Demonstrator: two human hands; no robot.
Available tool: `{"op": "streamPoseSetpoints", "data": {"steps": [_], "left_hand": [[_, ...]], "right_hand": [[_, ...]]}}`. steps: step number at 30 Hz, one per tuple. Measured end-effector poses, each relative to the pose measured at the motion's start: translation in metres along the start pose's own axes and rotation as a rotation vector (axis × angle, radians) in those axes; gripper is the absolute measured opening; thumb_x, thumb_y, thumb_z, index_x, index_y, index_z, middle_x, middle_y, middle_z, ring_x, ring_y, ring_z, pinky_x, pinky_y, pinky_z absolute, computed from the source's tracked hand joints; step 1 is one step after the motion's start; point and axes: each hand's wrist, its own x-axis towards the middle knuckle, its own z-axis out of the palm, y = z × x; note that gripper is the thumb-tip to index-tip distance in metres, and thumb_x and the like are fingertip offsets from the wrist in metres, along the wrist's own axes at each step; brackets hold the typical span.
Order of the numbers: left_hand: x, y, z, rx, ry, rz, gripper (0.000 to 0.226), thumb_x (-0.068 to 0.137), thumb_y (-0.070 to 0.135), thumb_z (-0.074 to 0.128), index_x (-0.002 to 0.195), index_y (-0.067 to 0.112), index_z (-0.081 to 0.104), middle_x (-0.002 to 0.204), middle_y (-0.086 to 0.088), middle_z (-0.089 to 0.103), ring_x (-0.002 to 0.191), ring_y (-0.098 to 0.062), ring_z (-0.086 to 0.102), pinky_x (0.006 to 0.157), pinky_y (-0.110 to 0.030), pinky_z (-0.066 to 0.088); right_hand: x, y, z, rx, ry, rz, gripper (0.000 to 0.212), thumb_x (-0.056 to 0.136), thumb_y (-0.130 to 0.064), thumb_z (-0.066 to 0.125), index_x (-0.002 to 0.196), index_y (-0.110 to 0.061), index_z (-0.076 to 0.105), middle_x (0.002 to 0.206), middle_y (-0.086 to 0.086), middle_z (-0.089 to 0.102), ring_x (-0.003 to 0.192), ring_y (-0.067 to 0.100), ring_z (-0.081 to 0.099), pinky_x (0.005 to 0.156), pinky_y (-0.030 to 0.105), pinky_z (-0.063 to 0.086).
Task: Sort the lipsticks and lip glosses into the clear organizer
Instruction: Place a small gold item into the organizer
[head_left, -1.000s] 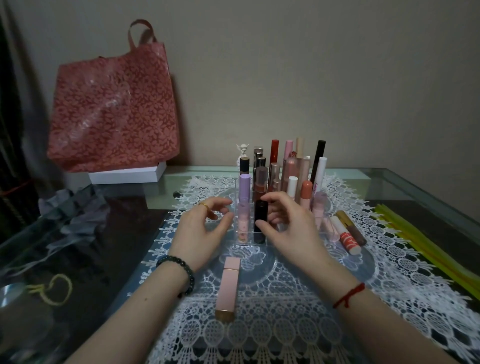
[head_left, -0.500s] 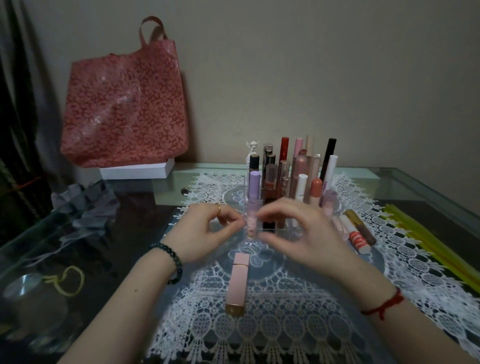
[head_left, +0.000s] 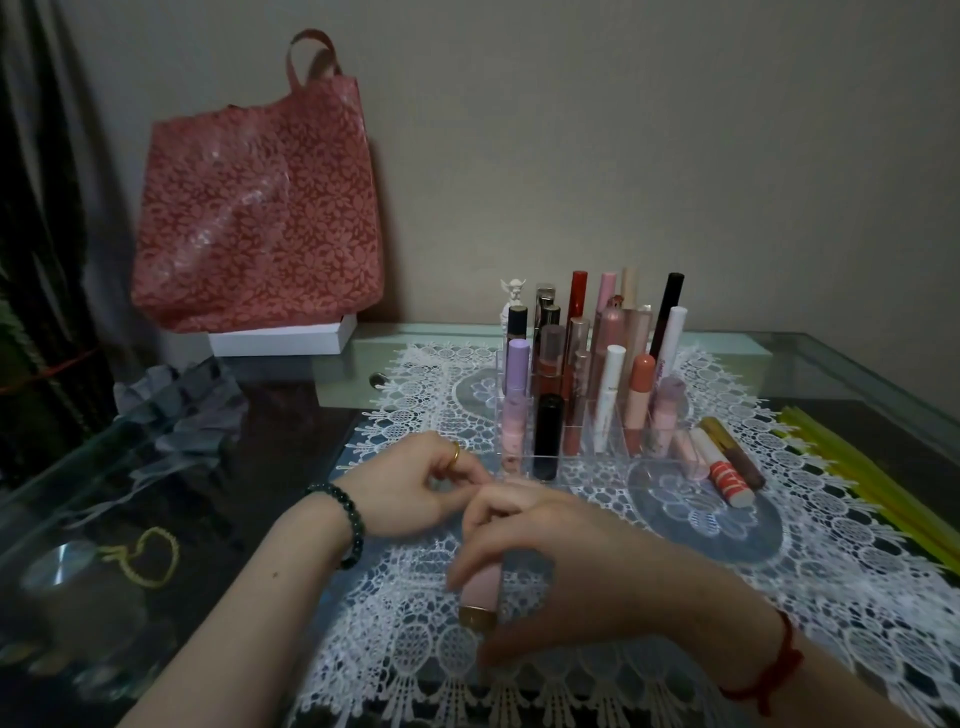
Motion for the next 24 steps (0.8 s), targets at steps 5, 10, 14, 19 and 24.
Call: {"op": "streamPoseSetpoints", "data": {"steps": [5,10,14,19,24], "left_hand": [[0.000,0.000,0.000,-0.058,-0.003,0.005,0.020,0.086,0.010,0.057,0.075,0.023,0.068,0.076,0.001,0.069,0.073,-0.005,0.060,0.075,-0.026,0.049],[0.000,0.000,0.001,-0.135,-0.011,-0.009,0.025,0.086,0.013,0.057,0.072,0.033,0.065,0.071,0.008,0.066,0.069,-0.004,0.058,0.070,-0.026,0.048],[-0.004,-0.004,0.002,-0.236,-0.030,-0.040,0.030,0.087,0.009,0.053,0.078,0.033,0.068,0.067,0.000,0.062,0.049,-0.010,0.046,0.043,-0.021,0.037],[-0.003,-0.002,0.002,-0.180,-0.079,0.008,0.024,0.077,0.011,0.067,0.081,0.035,0.064,0.069,0.018,0.062,0.067,-0.004,0.054,0.065,-0.019,0.045],[0.000,-0.003,0.006,-0.132,-0.042,0.008,0.014,0.072,0.030,0.073,0.081,0.036,0.066,0.068,0.019,0.061,0.065,-0.002,0.052,0.065,-0.019,0.043]], "right_hand": [[-0.002,0.003,0.000,0.028,0.029,0.030,0.028,0.070,-0.044,0.070,0.096,-0.035,0.063,0.096,-0.021,0.046,0.095,-0.004,0.044,0.085,0.024,0.042],[-0.004,0.007,-0.005,0.134,0.088,0.086,0.024,0.072,-0.044,0.069,0.095,-0.036,0.063,0.098,-0.022,0.050,0.094,-0.004,0.051,0.080,0.010,0.042],[-0.005,0.012,-0.010,0.225,0.167,0.150,0.024,0.071,-0.049,0.061,0.093,-0.041,0.062,0.094,-0.022,0.054,0.086,-0.002,0.054,0.074,0.011,0.046],[-0.008,0.022,-0.018,0.413,0.326,0.176,0.016,0.077,-0.028,0.065,0.091,-0.035,0.068,0.088,-0.010,0.065,0.079,0.013,0.061,0.074,0.032,0.054],[-0.007,0.028,-0.020,0.528,0.416,0.191,0.022,0.079,-0.009,0.065,0.090,-0.028,0.068,0.090,0.003,0.069,0.084,0.023,0.065,0.078,0.039,0.055]]}}
